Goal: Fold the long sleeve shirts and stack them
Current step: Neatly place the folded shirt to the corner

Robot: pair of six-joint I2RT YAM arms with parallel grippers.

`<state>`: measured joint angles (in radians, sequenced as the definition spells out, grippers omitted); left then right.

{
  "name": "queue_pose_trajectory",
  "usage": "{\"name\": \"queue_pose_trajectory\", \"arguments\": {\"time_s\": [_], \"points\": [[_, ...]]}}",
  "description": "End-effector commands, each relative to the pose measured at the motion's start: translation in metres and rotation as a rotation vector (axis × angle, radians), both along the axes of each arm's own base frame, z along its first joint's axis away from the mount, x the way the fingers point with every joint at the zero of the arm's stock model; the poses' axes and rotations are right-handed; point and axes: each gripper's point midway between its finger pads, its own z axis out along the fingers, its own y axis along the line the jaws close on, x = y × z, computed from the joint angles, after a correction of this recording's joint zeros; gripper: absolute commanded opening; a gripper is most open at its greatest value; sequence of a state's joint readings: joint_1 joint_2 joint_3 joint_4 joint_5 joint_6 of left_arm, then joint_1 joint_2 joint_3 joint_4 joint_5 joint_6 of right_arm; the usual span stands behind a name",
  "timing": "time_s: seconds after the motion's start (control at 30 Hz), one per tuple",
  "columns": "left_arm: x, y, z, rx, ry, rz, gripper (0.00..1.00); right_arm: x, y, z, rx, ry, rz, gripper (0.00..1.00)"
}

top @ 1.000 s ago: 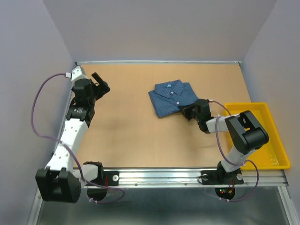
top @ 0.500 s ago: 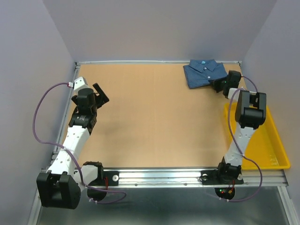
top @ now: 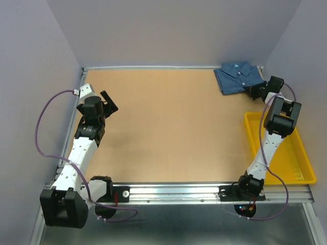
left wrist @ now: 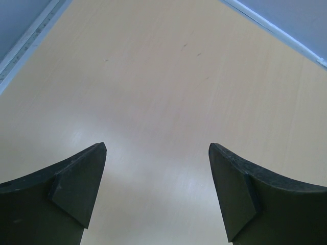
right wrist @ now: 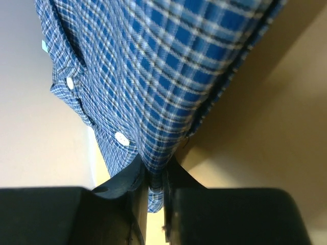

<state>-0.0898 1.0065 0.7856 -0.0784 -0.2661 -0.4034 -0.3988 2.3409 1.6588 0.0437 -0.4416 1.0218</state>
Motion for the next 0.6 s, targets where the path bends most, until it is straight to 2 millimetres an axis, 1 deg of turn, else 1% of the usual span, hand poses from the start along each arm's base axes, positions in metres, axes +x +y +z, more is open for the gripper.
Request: {"name": "queue_pose_trajectory", "arguments": {"time_s": [0.0, 0.03, 0.07, 0.1, 0.13, 0.17, 0.2, 0.23, 0.3, 0.33, 0.37, 0.4, 0.43, 0.47, 0.5, 0.53, 0.57], "points": [[0.002, 0.005, 0.010, 0.020, -0.038, 0.015, 0.94, -0.002, -0.021, 0.021, -0.049, -0.039, 0.031, 0.33], [0.002, 0.005, 0.010, 0.019, -0.038, 0.012, 0.94, -0.002, -0.023, 0.030, -0.070, -0.054, 0.036, 0.43], [0.003, 0.004, 0.010, 0.017, -0.039, 0.011, 0.94, -0.007, -0.021, 0.031, -0.086, -0.038, 0.050, 0.51], [0.003, 0.003, 0.011, 0.015, -0.042, 0.004, 0.94, -0.009, -0.021, 0.037, -0.096, -0.041, 0.054, 0.65], [0.002, 0.002, 0.011, 0.011, -0.043, 0.002, 0.94, -0.013, -0.021, 0.056, -0.120, -0.064, 0.052, 0.70], [0.002, 0.002, 0.012, 0.009, -0.049, -0.002, 0.94, -0.016, -0.020, 0.063, -0.133, -0.069, 0.053, 0.78], [0.001, 0.000, 0.013, 0.004, -0.053, -0.012, 0.93, -0.019, -0.021, 0.074, -0.151, -0.080, 0.045, 0.81], [0.001, -0.001, 0.015, 0.000, -0.058, -0.015, 0.94, -0.027, -0.018, 0.091, -0.168, -0.097, 0.040, 0.84], [0.000, -0.004, 0.021, -0.010, -0.065, -0.026, 0.94, -0.037, -0.016, 0.113, -0.195, -0.115, 0.034, 0.89], [-0.002, -0.005, 0.033, -0.015, -0.074, -0.033, 0.94, -0.045, -0.016, 0.145, -0.236, -0.156, 0.016, 0.90], [-0.003, -0.005, 0.041, -0.020, -0.082, -0.033, 0.94, -0.054, -0.014, 0.149, -0.252, -0.150, 0.012, 0.92], [-0.005, -0.007, 0.061, -0.031, -0.121, -0.040, 0.94, -0.062, -0.015, 0.156, -0.273, -0.138, -0.008, 0.94], [-0.007, -0.007, 0.069, -0.035, -0.129, -0.044, 0.94, -0.070, -0.015, 0.170, -0.300, -0.146, -0.015, 0.96], [-0.013, -0.007, 0.073, -0.035, -0.112, -0.046, 0.94, -0.082, -0.013, 0.199, -0.360, -0.181, -0.013, 0.96], [-0.015, -0.008, 0.095, -0.037, -0.148, -0.055, 0.95, -0.096, -0.010, 0.208, -0.384, -0.164, -0.012, 1.00], [-0.021, -0.008, 0.108, -0.031, -0.165, -0.059, 0.95, -0.105, -0.012, 0.219, -0.426, -0.157, -0.029, 1.00], [-0.029, -0.007, 0.111, -0.022, -0.148, -0.062, 0.95, -0.115, -0.013, 0.230, -0.462, -0.152, -0.037, 1.00]]}}
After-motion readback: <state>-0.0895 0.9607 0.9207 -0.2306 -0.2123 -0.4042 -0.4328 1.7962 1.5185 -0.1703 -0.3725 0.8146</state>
